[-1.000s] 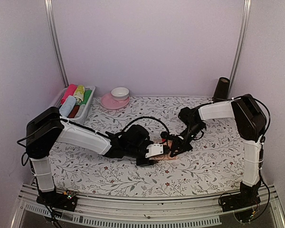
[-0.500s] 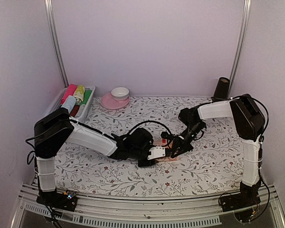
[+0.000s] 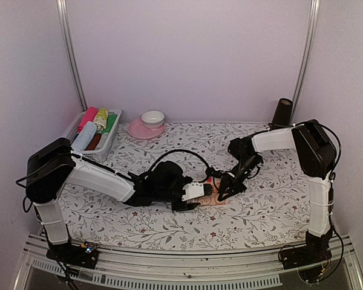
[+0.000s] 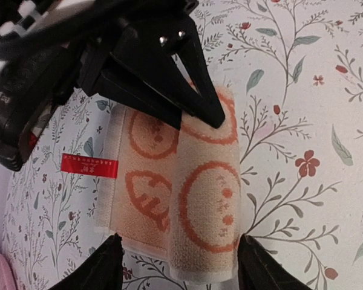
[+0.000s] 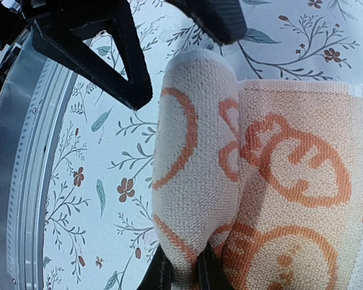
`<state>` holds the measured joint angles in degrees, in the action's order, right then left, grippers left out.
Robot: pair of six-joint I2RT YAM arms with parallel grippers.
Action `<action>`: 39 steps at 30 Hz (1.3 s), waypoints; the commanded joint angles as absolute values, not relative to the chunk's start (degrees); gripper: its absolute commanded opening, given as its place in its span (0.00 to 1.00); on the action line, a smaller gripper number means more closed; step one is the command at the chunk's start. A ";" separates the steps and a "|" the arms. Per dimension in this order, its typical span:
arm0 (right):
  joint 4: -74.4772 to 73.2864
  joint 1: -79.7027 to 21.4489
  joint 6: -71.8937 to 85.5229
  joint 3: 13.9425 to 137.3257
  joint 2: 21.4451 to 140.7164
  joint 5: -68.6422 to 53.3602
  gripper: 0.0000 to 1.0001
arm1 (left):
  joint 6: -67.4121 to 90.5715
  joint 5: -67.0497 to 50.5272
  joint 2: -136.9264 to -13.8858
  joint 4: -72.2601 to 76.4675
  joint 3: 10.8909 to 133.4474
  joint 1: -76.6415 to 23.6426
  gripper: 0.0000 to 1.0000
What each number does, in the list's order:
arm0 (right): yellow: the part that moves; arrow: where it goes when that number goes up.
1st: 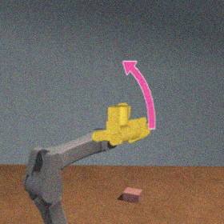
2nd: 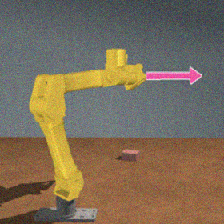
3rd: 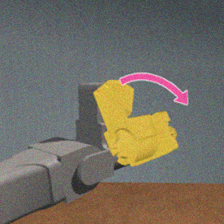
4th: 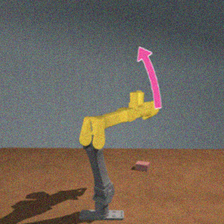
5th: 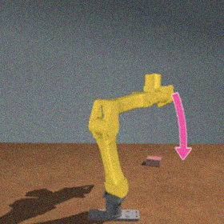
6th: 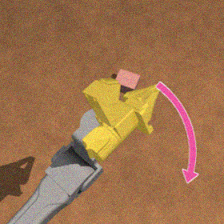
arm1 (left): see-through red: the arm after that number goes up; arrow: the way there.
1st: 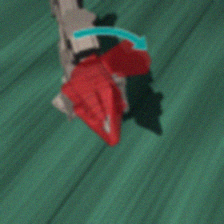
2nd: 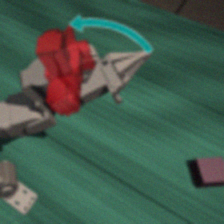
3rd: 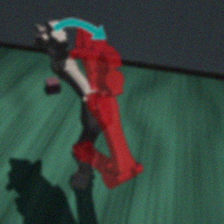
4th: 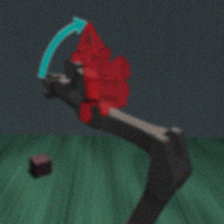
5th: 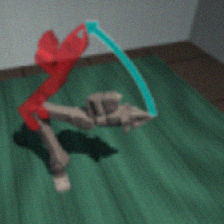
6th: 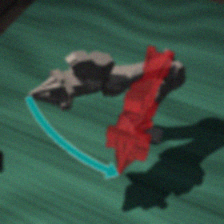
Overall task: Roll the towels
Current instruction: Roll the towel at the center of the board.
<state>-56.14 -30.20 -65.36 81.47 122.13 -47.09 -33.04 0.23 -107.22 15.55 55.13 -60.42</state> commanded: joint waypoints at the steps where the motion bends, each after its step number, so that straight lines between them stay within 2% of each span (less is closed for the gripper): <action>1: -57.30 -29.90 -65.14 82.00 123.93 -45.66 0.06 | -34.72 -1.96 -107.42 16.38 55.29 -62.05 0.63; 19: -57.66 -29.80 -65.28 82.13 124.35 -45.38 0.06 | -35.34 3.62 -116.80 12.00 60.47 -63.49 0.51; 23: -57.92 -29.79 -65.47 82.18 124.32 -45.40 0.06 | -34.74 5.33 -118.46 10.98 61.01 -63.33 0.41; 26: -58.06 -29.79 -65.54 82.31 124.24 -45.42 0.07 | -34.31 6.24 -119.39 10.01 61.57 -63.36 0.27; 28: -58.08 -29.72 -66.05 82.31 123.23 -45.36 0.10 | -33.92 6.33 -119.84 8.55 62.35 -63.28 0.18; 30: -57.23 -29.43 -66.24 81.65 120.58 -45.14 0.16 | -33.06 5.81 -120.19 6.47 63.31 -63.01 0.13; 31: -56.26 -29.24 -66.46 80.94 118.78 -44.93 0.18 | -32.53 5.25 -120.13 4.97 63.75 -62.91 0.12; 33: -52.88 -28.93 -66.45 78.24 114.66 -43.25 0.29 | -30.96 2.98 -120.07 2.39 64.95 -62.30 0.12; 36: -44.80 -28.57 -66.79 72.16 107.28 -40.02 0.42 | -28.10 0.07 -120.30 -2.39 67.47 -61.22 0.12; 39: -35.57 -28.39 -68.27 63.83 100.37 -38.93 0.51 | -25.82 -2.81 -120.64 -7.15 70.47 -60.46 0.13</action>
